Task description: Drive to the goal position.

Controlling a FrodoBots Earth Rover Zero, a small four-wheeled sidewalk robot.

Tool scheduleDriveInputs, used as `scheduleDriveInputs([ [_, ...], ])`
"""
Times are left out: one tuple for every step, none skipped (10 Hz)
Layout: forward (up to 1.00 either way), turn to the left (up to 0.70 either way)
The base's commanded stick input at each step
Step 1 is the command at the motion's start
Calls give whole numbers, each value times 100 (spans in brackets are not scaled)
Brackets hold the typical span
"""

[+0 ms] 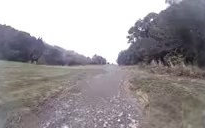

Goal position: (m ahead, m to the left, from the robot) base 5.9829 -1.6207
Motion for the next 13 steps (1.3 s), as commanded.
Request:
scheduleDriveInputs([
  [45,0],
  [45,0],
  [45,0],
  [45,0],
  [45,0],
  [45,0],
  [45,0],
  [45,0],
  [45,0],
  [45,0],
  [45,0],
  [45,0],
  [45,0],
])
